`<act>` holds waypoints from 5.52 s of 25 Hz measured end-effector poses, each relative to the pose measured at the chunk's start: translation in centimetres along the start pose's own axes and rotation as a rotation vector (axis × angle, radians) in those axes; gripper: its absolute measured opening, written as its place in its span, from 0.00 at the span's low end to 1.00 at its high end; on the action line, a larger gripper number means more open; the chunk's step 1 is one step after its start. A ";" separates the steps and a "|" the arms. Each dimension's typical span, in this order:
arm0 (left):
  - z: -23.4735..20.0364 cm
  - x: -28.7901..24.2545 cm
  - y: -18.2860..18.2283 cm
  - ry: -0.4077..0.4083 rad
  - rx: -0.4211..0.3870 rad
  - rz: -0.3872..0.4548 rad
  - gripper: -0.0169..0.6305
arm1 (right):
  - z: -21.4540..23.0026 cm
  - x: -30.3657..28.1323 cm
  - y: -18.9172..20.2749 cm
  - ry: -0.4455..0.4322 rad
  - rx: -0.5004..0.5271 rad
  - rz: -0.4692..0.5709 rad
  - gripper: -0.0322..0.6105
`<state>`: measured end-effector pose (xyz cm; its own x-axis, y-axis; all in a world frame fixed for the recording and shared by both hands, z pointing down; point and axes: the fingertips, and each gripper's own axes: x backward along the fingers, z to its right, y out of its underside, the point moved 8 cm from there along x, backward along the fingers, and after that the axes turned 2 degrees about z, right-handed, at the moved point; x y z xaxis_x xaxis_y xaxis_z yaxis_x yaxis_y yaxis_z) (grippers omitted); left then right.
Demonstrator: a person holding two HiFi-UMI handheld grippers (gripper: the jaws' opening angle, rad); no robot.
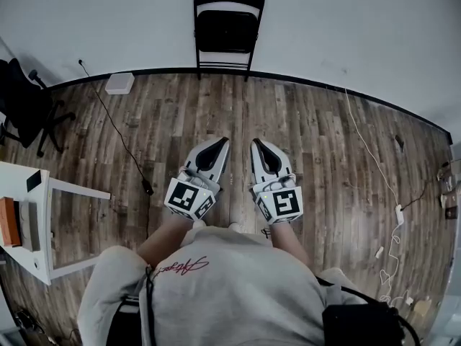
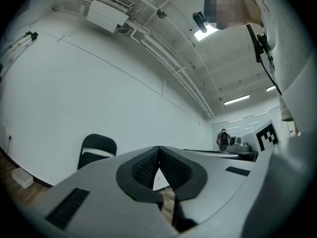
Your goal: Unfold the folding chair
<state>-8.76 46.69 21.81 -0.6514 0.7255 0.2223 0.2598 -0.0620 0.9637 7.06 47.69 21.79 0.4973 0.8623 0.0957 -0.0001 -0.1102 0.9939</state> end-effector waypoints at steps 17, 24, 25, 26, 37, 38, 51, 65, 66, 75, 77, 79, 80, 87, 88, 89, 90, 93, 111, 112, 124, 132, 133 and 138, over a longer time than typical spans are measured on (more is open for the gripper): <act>1.0 -4.3 3.7 -0.119 0.002 0.010 0.05 | 6.3 0.6 2.2 -0.056 0.040 -0.001 0.08; -4.4 -10.7 5.5 -0.122 0.015 0.004 0.05 | 10.9 -5.8 3.6 -0.063 0.073 -0.007 0.08; -5.8 -12.1 6.0 -0.120 0.018 0.007 0.05 | 11.9 -7.3 4.0 -0.059 0.077 -0.008 0.08; -7.3 -13.7 6.4 -0.116 0.020 0.008 0.05 | 13.0 -9.0 4.5 -0.054 0.082 -0.008 0.08; -29.2 -34.7 6.9 0.006 -0.058 -0.047 0.05 | 25.3 -36.6 8.1 0.011 0.103 -0.017 0.08; -30.8 -36.2 6.6 0.011 -0.068 -0.041 0.05 | 26.1 -38.6 7.7 0.022 0.110 -0.010 0.08; -40.7 -48.1 7.0 -0.011 -0.114 -0.074 0.05 | 34.8 -50.7 9.1 0.080 0.150 -0.089 0.08; -55.0 -61.9 16.8 0.286 -0.458 -0.637 0.61 | 48.3 -62.2 19.5 0.185 0.072 -0.280 0.38; -56.3 -63.0 18.0 0.305 -0.523 -0.715 0.62 | 49.5 -63.0 20.6 0.186 0.074 -0.309 0.38; -63.1 -67.9 27.5 0.489 -0.693 -1.279 0.64 | 55.9 -69.3 29.2 0.201 0.018 -0.538 0.38; -63.3 -68.1 28.7 0.515 -0.777 -1.323 0.65 | 56.9 -70.3 30.3 0.222 -0.041 -0.548 0.38; -63.7 -68.5 29.5 0.525 -0.822 -1.343 0.65 | 57.5 -71.1 31.2 0.214 -0.073 -0.560 0.38; -63.9 -68.7 29.9 0.528 -0.828 -1.363 0.65 | 57.6 -71.6 31.5 0.203 -0.073 -0.568 0.38; -64.2 -69.0 33.2 0.527 -0.981 -1.481 0.63 | 57.8 -74.5 31.1 0.174 0.098 -0.606 0.26; -64.1 -69.0 33.3 0.492 -1.001 -1.476 0.54 | 57.9 -74.4 31.1 0.168 0.097 -0.600 0.26; -63.9 -69.0 33.3 0.458 -1.021 -1.459 0.49 | 58.0 -74.3 31.0 0.165 0.088 -0.589 0.26; -63.7 -68.9 33.2 0.434 -1.042 -1.441 0.45 | 58.0 -74.1 31.0 0.166 0.076 -0.576 0.25; -62.6 -67.9 33.0 0.403 -1.079 -1.407 0.44 | 58.0 -73.6 31.0 0.170 0.046 -0.552 0.24; -55.2 -58.0 34.7 0.250 -1.261 -1.229 0.43 | 42.6 -59.0 30.7 0.242 -0.109 -0.306 0.11; -54.7 -57.2 34.9 0.237 -1.276 -1.213 0.43 | 41.4 -58.6 31.0 0.236 -0.131 -0.313 0.11; -49.1 -49.5 38.0 0.049 -1.453 -1.055 0.40 | 35.7 -53.8 32.8 0.193 -0.074 -0.310 0.10; -45.6 -43.4 42.3 -0.027 -1.495 -0.977 0.35 | 32.3 -49.2 37.1 0.106 -0.033 -0.289 0.10; -45.4 -42.9 42.9 -0.037 -1.503 -0.965 0.35 | 31.9 -48.3 37.7 0.097 -0.029 -0.287 0.10; -44.2 -40.5 45.6 -0.093 -1.545 -0.907 0.35 | 30.1 -42.9 39.4 0.001 0.011 -0.275 0.10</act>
<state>-2.11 -15.82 63.29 -0.1442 0.9230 -0.3567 -0.9893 -0.1427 0.0307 11.89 -8.51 55.16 0.4762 0.8612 -0.1776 0.1445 0.1226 0.9819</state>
